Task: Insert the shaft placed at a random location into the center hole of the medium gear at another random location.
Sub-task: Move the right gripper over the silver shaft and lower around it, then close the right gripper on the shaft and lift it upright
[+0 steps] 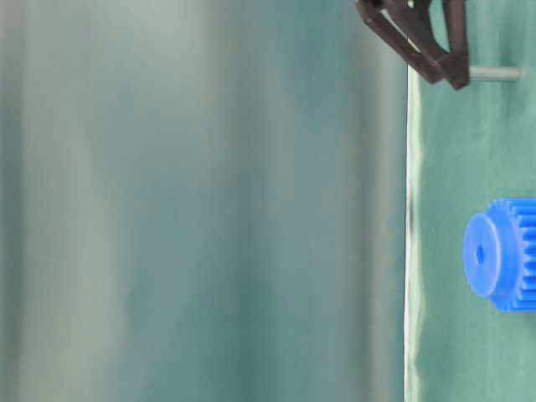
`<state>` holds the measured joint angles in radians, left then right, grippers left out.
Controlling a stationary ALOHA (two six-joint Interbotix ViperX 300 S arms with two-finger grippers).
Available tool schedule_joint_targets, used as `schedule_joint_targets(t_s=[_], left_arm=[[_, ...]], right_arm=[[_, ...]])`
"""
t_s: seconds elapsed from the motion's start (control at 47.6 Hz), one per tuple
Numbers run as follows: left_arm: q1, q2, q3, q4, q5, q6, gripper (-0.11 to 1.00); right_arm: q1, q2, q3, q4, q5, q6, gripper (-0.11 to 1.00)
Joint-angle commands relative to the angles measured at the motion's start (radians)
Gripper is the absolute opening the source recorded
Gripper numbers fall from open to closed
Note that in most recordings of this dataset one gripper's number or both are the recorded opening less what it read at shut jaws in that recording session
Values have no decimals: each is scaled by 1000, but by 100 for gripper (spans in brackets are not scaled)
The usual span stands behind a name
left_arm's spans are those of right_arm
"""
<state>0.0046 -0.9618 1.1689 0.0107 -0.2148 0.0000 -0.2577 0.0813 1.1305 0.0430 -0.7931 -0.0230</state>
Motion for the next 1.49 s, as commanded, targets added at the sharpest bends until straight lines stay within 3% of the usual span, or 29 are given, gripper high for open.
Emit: schedule_joint_targets(t_s=[0.0, 0.21, 0.357, 0.42, 0.546, 0.609, 1.008, 1.322, 1.469], left_arm=[[5, 9, -18, 3, -5, 2, 0], [6, 9, -18, 3, 3, 2, 0], [6, 9, -18, 3, 8, 2, 0], [6, 9, -18, 3, 8, 0, 0], [6, 9, -18, 3, 9, -2, 0], [6, 9, -18, 5, 8, -2, 0], [5, 6, -20, 3, 9, -5, 0], [6, 5, -20, 3, 8, -5, 0], [8, 6, -20, 3, 9, -5, 0]], right_arm=[[-11, 5, -20, 8, -17, -11, 80], [-12, 5, -11, 8, -15, -11, 77], [-12, 5, -12, 8, -9, -11, 69], [-12, 5, -12, 0, 0, -12, 58], [-12, 5, -14, -8, 23, -12, 24], [-12, 5, -12, -9, 26, -12, 14], [-12, -49, -23, -11, 46, -12, 14], [-6, -295, -57, -11, 293, -12, 14], [3, -347, -78, -11, 374, -14, 14]])
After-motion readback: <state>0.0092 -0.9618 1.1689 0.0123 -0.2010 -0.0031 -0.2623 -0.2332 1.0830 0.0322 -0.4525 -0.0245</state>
